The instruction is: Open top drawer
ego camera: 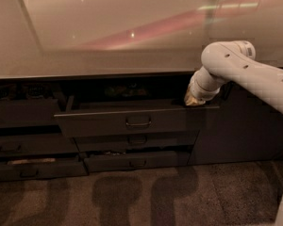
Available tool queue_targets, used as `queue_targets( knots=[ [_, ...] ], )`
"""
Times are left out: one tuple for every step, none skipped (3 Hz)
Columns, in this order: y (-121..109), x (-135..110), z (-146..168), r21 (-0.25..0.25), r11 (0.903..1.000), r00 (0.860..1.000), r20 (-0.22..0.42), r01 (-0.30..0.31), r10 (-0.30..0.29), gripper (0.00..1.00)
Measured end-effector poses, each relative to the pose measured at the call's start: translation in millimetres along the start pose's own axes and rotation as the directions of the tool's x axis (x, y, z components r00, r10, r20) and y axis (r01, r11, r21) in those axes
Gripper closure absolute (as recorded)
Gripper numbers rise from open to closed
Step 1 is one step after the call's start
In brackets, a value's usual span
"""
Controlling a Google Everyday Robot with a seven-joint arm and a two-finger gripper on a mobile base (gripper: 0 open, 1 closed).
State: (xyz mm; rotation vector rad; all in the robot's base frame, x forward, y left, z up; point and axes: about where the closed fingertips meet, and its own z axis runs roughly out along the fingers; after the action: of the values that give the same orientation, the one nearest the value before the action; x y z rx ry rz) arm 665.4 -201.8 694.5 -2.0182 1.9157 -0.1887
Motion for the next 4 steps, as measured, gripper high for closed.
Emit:
queue_targets(
  knots=[
    [3, 4, 13, -0.028, 0.9996, 1.000, -0.010, -0.008, 0.008, 1.00],
    [14, -3, 11, -0.025, 0.9996, 1.000, -0.012, -0.017, 0.016, 1.00],
    [39, -12, 6, -0.006, 0.9999, 1.000, -0.008, -0.013, 0.013, 1.00],
    [68, -16, 7, -0.001, 1.0000, 1.000, 0.003, -0.004, 0.004, 1.00]
  ],
)
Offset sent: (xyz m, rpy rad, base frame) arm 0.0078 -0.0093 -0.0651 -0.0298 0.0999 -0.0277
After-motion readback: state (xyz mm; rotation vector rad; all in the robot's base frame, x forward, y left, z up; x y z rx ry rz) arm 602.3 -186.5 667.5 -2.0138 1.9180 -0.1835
